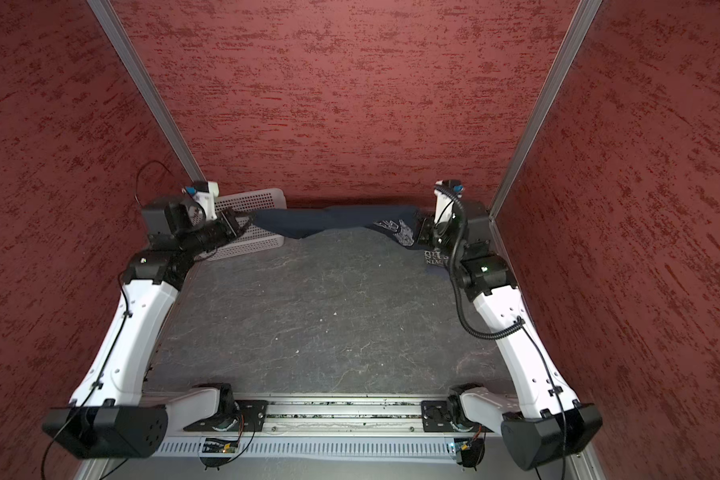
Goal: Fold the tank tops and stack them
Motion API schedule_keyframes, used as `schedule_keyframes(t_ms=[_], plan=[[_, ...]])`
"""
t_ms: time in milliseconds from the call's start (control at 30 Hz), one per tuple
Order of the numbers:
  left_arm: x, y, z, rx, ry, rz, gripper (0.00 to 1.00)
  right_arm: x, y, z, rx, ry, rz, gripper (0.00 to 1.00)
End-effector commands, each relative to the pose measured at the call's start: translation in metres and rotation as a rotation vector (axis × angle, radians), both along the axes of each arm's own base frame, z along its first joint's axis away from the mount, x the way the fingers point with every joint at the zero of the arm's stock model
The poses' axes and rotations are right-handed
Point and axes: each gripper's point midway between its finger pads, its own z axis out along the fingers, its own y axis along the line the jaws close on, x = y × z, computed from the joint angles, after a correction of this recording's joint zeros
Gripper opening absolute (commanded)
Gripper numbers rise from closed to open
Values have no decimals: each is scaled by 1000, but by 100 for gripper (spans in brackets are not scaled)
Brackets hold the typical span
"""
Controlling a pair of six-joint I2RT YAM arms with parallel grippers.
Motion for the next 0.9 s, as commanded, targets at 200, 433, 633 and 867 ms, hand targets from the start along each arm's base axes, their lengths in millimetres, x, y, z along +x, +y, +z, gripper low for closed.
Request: schedule_keyframes(t_ms=[200, 433, 633, 867], plan=[[-123, 8, -227, -162, 538, 193, 37, -102, 33, -234, 177, 549, 52, 35], [-148, 37, -206, -118, 494, 390, 72, -115, 10, -218, 151, 549, -49, 81], [-98, 7, -164, -98, 405, 238, 71, -87, -54, -192, -27, 494, -341, 82], [-42, -84, -176, 88, 421, -15, 72, -37, -107, -215, 144, 555, -468, 75]])
